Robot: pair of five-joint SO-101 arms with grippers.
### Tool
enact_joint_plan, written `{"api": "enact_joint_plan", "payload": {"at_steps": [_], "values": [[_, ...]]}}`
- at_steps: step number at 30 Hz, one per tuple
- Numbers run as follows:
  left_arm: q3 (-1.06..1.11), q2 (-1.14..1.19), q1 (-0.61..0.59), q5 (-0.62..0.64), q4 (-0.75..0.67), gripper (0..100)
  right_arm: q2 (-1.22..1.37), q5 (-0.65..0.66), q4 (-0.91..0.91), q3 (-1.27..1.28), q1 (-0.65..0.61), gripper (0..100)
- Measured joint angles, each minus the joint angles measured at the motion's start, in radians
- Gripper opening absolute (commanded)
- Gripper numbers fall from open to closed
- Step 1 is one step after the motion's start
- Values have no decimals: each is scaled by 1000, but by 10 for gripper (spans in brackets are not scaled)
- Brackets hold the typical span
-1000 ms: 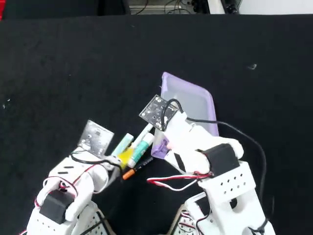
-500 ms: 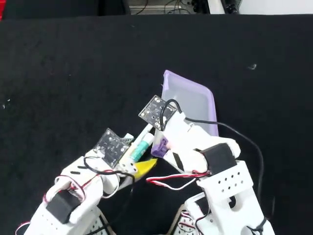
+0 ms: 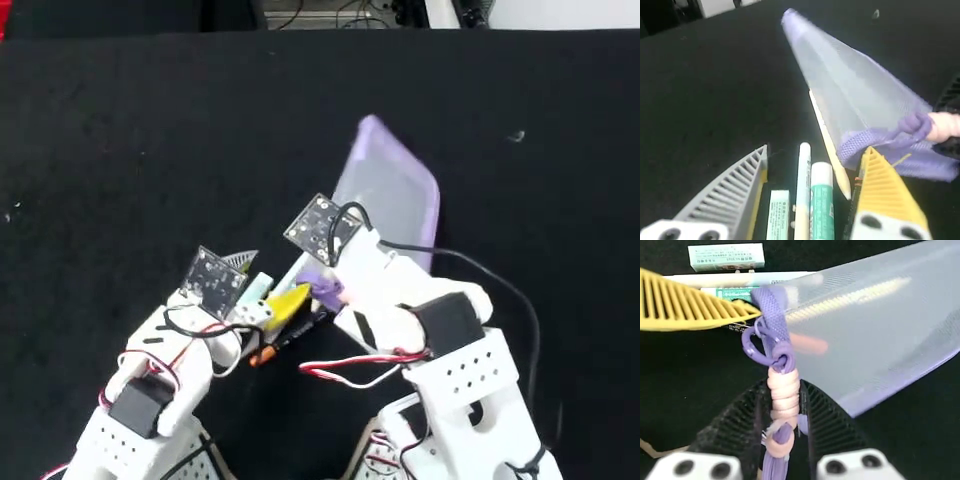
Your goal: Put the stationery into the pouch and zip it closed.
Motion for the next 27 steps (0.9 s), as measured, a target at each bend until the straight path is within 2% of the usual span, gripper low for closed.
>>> {"api": "enact_joint_plan", "payload": {"at_steps": [11,16,20,27], "values": [[103,2,77,-2,-170,293,0,2,0,0,-2,11],[103,2,86,-2,-181,292,0,2,0,0,2,11],[104,2,86,-57,-181,287,0,2,0,0,-14,11],[104,2,86,-83,-172,200,0,2,0,0,-15,11]]}}
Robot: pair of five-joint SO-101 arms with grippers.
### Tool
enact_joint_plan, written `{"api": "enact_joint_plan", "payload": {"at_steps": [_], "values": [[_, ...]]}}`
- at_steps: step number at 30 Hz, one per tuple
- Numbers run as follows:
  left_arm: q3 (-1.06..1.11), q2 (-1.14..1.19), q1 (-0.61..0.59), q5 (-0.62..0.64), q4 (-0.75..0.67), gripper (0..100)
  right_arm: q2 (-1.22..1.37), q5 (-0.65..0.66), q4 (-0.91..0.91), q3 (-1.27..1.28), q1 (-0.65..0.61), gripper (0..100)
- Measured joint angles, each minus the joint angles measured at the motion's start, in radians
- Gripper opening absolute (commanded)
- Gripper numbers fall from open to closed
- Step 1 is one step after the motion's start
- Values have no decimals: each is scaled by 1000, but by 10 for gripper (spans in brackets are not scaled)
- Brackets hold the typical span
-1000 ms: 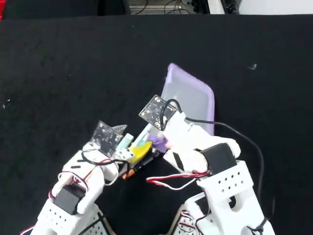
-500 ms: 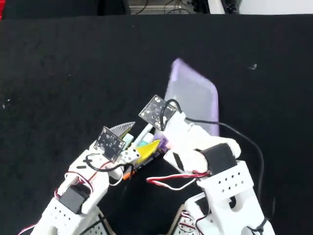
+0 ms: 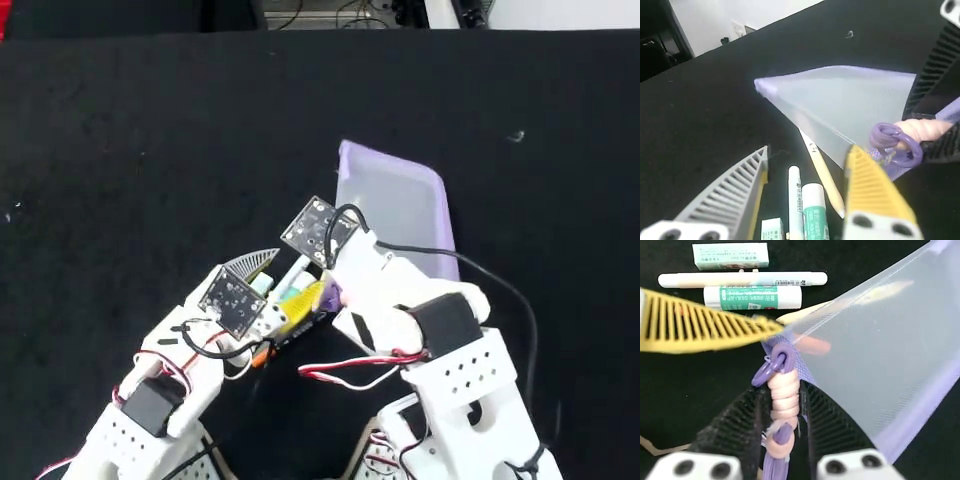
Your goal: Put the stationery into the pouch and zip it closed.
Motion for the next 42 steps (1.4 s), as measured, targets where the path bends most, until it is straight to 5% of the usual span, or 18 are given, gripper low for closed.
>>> {"api": "enact_joint_plan", "payload": {"at_steps": [7,13,22,42], "values": [[-91,-2,11,0,241,205,0,0,0,0,0,11],[-100,-2,132,9,293,273,0,0,0,0,0,11],[-98,-2,170,75,244,270,0,0,0,0,0,11],[-6,0,78,-28,14,267,0,0,0,0,0,11]]}}
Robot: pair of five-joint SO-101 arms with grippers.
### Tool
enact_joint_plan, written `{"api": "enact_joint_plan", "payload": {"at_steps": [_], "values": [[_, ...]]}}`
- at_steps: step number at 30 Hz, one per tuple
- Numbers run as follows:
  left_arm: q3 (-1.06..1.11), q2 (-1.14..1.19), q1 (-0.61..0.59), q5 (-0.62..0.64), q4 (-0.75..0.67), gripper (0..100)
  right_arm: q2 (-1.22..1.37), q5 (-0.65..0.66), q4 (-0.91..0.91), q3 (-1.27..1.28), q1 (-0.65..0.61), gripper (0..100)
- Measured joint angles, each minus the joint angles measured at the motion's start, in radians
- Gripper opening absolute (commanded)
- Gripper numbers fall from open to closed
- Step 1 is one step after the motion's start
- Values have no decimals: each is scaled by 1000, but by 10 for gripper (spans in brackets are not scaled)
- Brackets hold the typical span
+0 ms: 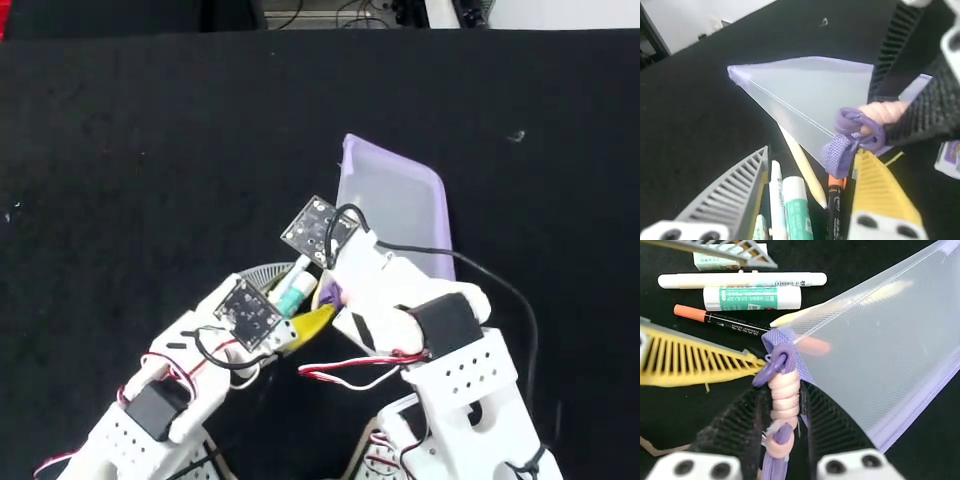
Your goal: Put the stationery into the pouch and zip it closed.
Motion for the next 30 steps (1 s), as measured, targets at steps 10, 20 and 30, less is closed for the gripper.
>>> {"api": "enact_joint_plan", "payload": {"at_steps": [10,20,30], "values": [[8,107,-63,0,-43,267,0,0,0,0,0,11],[-153,549,-92,72,-199,267,0,0,0,0,0,11],[-190,701,-54,94,-345,266,0,0,0,20,0,11]]}}
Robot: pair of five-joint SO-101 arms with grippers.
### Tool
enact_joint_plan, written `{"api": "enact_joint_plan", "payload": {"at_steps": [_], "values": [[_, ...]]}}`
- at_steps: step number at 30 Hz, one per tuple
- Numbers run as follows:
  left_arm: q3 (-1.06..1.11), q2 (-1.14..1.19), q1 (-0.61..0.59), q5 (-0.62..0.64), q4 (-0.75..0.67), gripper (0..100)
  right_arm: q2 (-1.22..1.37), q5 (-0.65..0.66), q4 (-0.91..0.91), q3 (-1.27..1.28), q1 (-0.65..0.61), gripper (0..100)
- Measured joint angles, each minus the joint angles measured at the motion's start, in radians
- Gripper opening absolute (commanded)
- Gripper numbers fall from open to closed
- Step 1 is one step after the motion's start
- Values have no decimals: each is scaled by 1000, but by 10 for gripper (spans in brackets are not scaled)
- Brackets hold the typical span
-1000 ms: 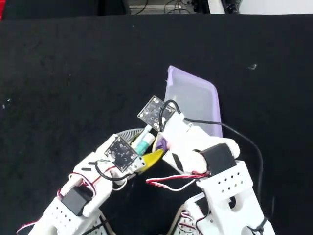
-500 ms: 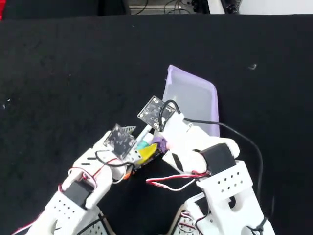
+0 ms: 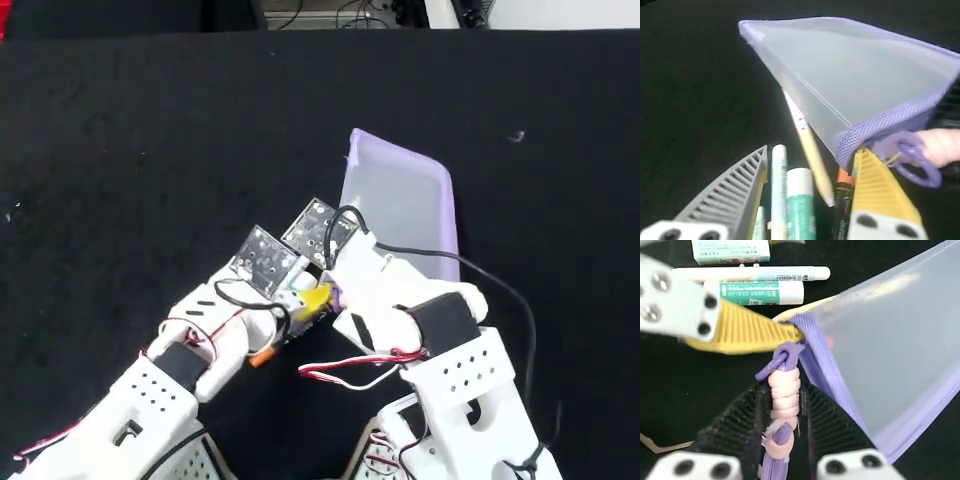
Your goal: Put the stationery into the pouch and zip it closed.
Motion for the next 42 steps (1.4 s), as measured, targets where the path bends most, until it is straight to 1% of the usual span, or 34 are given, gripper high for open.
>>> {"api": "enact_joint_plan", "payload": {"at_steps": [4,8,11,14,16,18,19,20,26,30,34,42], "values": [[0,0,5,0,-18,263,0,0,0,0,0,11],[0,5,6,0,-55,191,0,-2,0,0,0,11],[0,37,21,0,-81,166,0,-2,0,0,0,11],[0,101,23,0,-144,144,0,-2,-9,0,0,11],[-3,155,25,0,-187,101,0,-2,-9,0,2,11],[-26,212,25,2,-221,34,0,-3,-9,0,2,11],[-40,235,26,2,-229,23,0,-3,-11,0,2,11],[-52,256,26,2,-232,38,0,-3,-11,0,2,11],[-71,298,25,2,-238,29,0,-3,-11,0,8,11],[-71,299,23,2,-238,28,0,61,-2,0,121,11],[-72,299,-12,2,-238,28,0,137,0,0,233,11],[-86,299,-14,2,-242,28,0,265,43,-2,393,11]]}}
